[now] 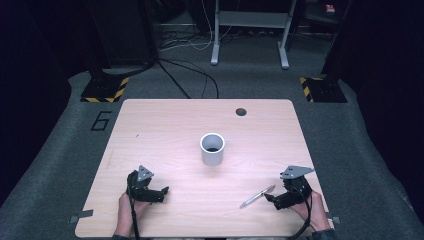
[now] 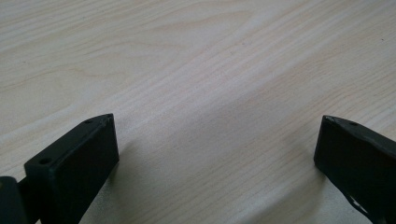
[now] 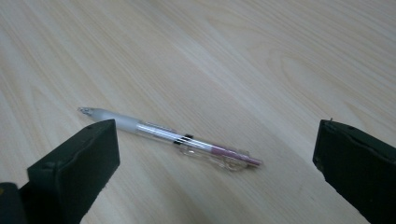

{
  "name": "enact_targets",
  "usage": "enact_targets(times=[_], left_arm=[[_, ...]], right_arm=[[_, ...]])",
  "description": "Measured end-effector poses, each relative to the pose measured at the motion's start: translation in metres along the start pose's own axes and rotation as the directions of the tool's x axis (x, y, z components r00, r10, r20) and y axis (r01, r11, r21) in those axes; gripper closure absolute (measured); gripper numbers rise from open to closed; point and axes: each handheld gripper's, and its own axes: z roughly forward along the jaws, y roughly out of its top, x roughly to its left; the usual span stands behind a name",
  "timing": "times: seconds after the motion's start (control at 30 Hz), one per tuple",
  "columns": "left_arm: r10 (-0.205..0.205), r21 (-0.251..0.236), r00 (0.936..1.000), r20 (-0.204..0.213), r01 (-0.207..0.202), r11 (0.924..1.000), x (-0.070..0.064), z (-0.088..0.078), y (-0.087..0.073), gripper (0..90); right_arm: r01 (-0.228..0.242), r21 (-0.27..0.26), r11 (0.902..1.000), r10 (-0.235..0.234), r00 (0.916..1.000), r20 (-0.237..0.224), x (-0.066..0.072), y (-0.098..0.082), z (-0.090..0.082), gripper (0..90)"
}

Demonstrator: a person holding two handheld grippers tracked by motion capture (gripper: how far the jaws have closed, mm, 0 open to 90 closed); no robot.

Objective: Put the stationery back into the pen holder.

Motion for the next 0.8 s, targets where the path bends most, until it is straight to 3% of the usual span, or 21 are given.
enact_targets(times=[0.2,0.23,0.43,0.67,0.8], left_arm=[[0.0,0.009,1.0,0.006,-0.001,1.0,0.0,-0.001,0.0,0.0],[0.001,0.01,1.0,0.006,-0.001,1.0,0.0,-0.001,0.0,0.0],[-0.002,0.0,1.0,-0.001,0.002,1.0,0.0,0.0,0.0,0.0],[-0.003,-0.002,1.0,-0.001,0.003,1.0,0.0,0.0,0.0,0.0],[-0.001,0.009,1.0,0.005,0.001,1.0,0.0,-0.001,0.0,0.0]], right_arm=[[0.056,0.036,0.9978,-0.055,0.9974,-0.046,0.012,0.011,0.01,0.5],[0.083,0.034,0.996,-0.081,0.9954,-0.051,0.012,0.012,0.013,0.8],[0.115,0.073,0.9906,-0.108,0.99,-0.09,0.022,0.016,0.025,4.7],[0.181,0.103,0.978,-0.167,0.9766,-0.136,0.034,0.019,0.042,15.3],[0.207,0.123,0.9705,-0.188,0.9702,-0.154,0.04,0.019,0.049,27.1]])
